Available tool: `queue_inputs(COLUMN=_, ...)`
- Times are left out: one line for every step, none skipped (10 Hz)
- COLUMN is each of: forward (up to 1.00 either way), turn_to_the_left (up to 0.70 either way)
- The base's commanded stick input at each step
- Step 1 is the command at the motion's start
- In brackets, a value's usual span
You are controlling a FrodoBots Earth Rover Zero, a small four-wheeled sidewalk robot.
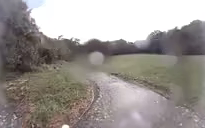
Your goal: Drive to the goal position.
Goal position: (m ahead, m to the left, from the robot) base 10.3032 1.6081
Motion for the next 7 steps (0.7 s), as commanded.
queue_inputs(forward=0.70, turn_to_the_left=0.00)
queue_inputs(forward=0.70, turn_to_the_left=0.00)
queue_inputs(forward=0.70, turn_to_the_left=0.00)
queue_inputs(forward=0.70, turn_to_the_left=0.00)
queue_inputs(forward=0.70, turn_to_the_left=0.00)
queue_inputs(forward=0.70, turn_to_the_left=0.00)
queue_inputs(forward=0.70, turn_to_the_left=0.00)
